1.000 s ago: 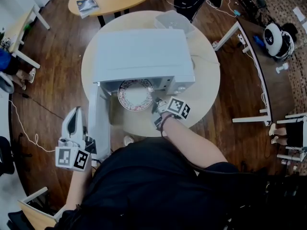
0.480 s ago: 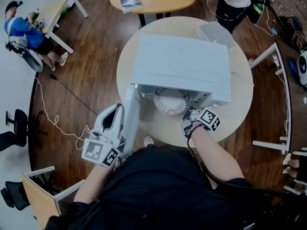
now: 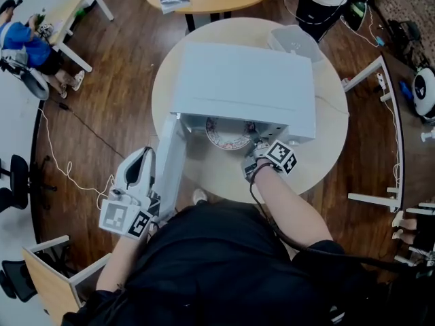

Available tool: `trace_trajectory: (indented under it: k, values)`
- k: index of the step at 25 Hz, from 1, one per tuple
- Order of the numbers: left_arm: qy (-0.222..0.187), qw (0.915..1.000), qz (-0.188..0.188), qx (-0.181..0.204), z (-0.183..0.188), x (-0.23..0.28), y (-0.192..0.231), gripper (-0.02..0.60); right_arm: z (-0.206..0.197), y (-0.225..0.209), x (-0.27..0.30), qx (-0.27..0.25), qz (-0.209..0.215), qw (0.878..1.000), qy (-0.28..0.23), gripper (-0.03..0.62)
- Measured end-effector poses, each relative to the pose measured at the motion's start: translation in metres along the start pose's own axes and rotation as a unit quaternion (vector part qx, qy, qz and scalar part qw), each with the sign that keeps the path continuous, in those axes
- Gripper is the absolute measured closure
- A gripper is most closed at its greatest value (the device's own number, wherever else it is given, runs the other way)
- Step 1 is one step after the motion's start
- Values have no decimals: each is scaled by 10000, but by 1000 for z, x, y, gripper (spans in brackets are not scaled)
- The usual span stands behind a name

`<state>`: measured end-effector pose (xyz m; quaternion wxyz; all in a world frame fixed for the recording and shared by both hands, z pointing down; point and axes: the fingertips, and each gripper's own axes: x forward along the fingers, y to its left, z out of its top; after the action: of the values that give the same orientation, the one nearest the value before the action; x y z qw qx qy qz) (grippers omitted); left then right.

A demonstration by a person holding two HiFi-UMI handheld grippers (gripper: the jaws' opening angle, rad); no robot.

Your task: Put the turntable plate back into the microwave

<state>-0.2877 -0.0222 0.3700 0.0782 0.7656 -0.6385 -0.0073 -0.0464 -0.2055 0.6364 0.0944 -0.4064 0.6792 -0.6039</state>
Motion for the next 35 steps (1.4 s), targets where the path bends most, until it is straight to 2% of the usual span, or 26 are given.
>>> trace_trajectory:
  k: [13, 23, 27, 35]
  values:
    - [26, 10000, -14, -39, -1, 4, 4, 577, 6, -6, 12, 132, -114, 9996, -238, 569]
    - [27, 9998, -171, 19, 0, 22, 5, 577, 3, -10, 25, 179, -138, 9991, -365, 569]
    - [-24, 9996, -208, 179, 11, 23, 1, 577, -1, -6, 33, 206, -131, 9991, -344, 569]
    - [-10, 9991, -386, 180, 7, 49, 0, 577, 5, -8, 38, 138, -222, 9990, -351, 569]
